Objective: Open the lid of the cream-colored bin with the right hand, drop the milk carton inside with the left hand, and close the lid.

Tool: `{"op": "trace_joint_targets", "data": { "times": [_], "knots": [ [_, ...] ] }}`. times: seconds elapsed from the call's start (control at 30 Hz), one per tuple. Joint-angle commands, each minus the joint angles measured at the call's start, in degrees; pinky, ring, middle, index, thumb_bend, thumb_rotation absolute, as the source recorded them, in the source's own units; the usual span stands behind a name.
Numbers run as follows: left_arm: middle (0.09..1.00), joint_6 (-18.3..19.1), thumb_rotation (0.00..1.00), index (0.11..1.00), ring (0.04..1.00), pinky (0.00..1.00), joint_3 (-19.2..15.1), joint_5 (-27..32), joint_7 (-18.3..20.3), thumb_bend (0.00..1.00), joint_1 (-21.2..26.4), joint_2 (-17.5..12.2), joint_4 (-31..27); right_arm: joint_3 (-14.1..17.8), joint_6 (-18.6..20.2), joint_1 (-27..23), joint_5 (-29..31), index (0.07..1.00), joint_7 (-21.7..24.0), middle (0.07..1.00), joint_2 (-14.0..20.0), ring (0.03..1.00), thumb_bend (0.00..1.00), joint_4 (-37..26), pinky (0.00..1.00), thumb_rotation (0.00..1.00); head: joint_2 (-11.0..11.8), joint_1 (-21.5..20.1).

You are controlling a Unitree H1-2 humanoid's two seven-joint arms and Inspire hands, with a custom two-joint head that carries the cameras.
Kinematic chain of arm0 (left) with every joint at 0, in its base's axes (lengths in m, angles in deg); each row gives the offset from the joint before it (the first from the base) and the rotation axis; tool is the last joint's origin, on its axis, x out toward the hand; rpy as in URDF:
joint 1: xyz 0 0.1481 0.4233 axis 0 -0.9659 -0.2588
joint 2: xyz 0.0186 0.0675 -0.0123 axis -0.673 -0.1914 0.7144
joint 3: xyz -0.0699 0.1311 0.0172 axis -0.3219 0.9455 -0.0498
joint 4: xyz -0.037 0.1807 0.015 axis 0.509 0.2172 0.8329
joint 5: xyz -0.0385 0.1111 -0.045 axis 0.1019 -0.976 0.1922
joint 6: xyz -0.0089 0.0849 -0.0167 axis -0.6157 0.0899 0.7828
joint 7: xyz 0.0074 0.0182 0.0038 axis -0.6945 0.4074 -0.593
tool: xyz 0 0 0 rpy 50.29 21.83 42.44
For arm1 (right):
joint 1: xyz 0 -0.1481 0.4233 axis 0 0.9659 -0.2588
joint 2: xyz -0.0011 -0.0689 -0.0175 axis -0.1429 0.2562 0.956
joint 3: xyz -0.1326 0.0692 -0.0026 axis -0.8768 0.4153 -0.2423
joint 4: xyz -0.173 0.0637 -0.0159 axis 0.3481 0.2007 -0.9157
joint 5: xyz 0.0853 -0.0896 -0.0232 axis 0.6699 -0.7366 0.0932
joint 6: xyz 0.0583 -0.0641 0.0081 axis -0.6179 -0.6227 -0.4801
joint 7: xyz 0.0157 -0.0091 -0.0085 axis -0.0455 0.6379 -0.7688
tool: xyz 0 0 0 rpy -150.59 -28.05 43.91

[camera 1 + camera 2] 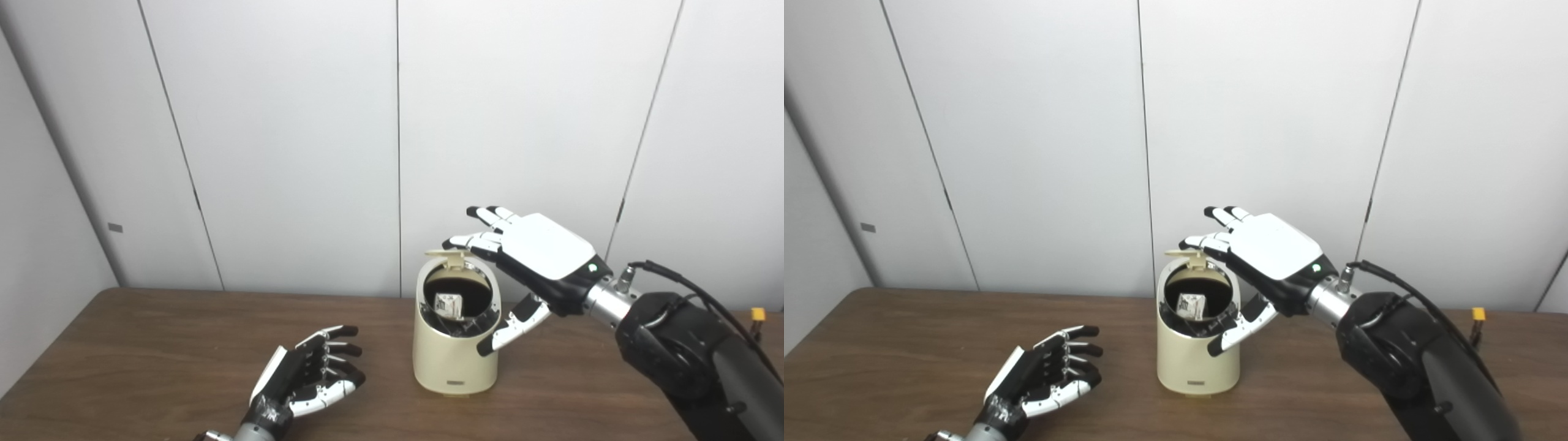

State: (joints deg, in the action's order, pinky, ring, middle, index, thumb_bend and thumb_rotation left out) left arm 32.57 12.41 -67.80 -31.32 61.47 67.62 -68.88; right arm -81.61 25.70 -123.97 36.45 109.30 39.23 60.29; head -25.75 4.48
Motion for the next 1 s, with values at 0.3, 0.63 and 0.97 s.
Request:
{"op": "trace_joint_targets", "data": {
  "times": [0.3, 0.63, 0.97],
  "knots": [
    [0.696, -3.55, 0.13, 0.816, 0.591, 0.47, -1.14, 2.77, 1.14, 0.59, 1.93, -0.58, -1.03, 0.96, -1.87, 1.38, -6.81, 0.813, -0.32, 0.756, 0.16, 0.963, 0.92, -5.37, 0.96, 0.56, -0.79, 0.15],
    [0.690, -4.37, 0.15, 0.813, 0.584, 0.47, -1.24, 2.59, 2.00, 0.60, 1.56, -1.21, -1.20, 1.62, -1.47, 3.16, -5.40, 0.814, 1.76, 0.763, -0.40, 0.974, 0.89, -5.49, 0.98, 0.57, -1.07, 0.01],
    [0.691, -5.06, 0.15, 0.816, 0.577, 0.47, -1.35, 3.05, 2.66, 0.59, 1.54, -1.07, -1.10, 0.45, -2.75, 4.70, -6.03, 0.807, 2.31, 0.761, -1.24, 0.947, 0.87, -4.05, 0.95, 0.56, -1.70, 0.05]
  ]
}}
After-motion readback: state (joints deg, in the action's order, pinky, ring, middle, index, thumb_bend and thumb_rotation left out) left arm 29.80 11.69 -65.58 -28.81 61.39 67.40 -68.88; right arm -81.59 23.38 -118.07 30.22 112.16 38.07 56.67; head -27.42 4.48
